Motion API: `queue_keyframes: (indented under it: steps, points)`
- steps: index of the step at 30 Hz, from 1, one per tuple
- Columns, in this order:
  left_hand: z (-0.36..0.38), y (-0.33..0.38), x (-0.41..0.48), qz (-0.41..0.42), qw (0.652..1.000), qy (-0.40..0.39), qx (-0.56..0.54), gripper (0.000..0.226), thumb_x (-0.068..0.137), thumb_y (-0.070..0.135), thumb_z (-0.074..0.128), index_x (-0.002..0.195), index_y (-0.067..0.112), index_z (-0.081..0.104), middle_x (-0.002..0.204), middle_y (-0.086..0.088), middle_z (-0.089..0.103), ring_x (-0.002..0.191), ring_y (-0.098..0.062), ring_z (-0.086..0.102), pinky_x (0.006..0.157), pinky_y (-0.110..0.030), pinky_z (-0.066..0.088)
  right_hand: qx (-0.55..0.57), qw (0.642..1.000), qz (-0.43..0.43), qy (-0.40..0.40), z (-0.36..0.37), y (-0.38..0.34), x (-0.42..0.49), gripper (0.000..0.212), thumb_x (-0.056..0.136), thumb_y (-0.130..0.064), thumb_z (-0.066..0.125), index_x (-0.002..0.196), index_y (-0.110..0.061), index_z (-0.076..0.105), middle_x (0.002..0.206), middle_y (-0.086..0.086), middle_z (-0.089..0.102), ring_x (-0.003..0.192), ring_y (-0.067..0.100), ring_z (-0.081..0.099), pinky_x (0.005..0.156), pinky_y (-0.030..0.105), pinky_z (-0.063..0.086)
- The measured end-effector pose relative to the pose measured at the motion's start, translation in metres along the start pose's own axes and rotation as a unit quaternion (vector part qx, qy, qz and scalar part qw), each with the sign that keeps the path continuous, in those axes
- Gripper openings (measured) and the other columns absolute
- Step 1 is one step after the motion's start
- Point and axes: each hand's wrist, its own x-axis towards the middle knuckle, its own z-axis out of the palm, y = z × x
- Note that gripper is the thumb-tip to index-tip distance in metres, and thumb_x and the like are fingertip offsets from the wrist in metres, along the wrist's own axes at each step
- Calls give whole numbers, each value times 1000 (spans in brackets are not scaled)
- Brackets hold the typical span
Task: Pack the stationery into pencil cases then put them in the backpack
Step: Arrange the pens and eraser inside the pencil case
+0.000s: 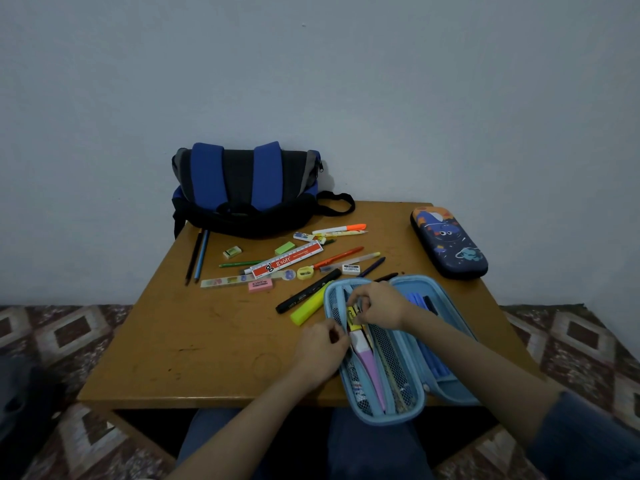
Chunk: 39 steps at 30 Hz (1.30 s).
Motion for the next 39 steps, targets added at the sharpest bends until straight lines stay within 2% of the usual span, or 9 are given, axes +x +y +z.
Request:
queue_keyframes:
  steps: [7,13,19,23,27,31,34,36,39]
  points:
    - [1,-1,0,1,1000,1,-7,29,91,17,52,64,25,45,66,11,51,58,0,45,48,-9,35,-24,999,5,27,1,-1,-1,29,75,-24,75,101,-15,65,63,-10,49,64,11,50,65,30,47]
    - [-4,-5,-2,61,998,-8,9,17,89,17,56,86,14,73,90,4,70,69,2,53,56,-1,35,-20,1000,6,22,1,4,0,24,86,-14,64,110,-17,66,75,-2,54,80,12,45,76,32,47]
    - [-5,-9,-9,101,995,-5,14,22,89,24,59,108,25,69,77,3,65,57,-2,49,51,-8,38,6,998,-18,65,5,9,-5,38,87,0,48,118,-17,63,59,6,51,58,27,53,57,29,38]
    - [1,-14,-7,99,993,-44,37,27,92,29,53,116,31,65,92,-1,72,54,-5,51,49,-12,39,-20,998,-34,47,10,13,-8,34,91,-5,47,111,-20,70,53,-7,48,45,14,34,49,24,31]
    - [-2,-14,-8,91,995,-40,24,27,92,27,51,115,28,66,88,-4,72,65,-19,62,58,-26,50,-13,999,-29,32,8,9,-10,35,93,-5,43,112,-18,69,74,-2,66,44,12,32,50,24,30]
    - [-19,-21,-7,77,996,20,27,25,93,23,52,114,25,65,91,5,68,61,-2,52,53,-11,42,14,999,-7,38,7,8,-11,35,92,-5,42,111,-17,68,70,4,65,45,14,34,52,25,36]
    - [-42,-39,-4,36,994,69,74,28,93,26,52,120,27,59,116,5,60,101,-3,53,84,-17,43,41,998,0,56,7,6,-9,30,92,-4,45,114,-12,65,56,-9,40,54,14,49,62,30,49]
    - [-60,-54,-2,-2,992,75,104,35,92,30,53,126,30,52,131,7,51,123,-8,43,100,-26,37,42,996,4,74,6,5,-8,27,92,-6,49,114,-11,65,58,-1,46,54,18,44,59,28,41]
    - [-82,-80,1,-32,983,87,159,47,90,35,54,135,29,43,146,8,39,137,-11,31,110,-33,31,48,994,2,95,4,0,-7,22,91,-10,54,110,-11,65,74,16,58,73,34,58,70,36,51]
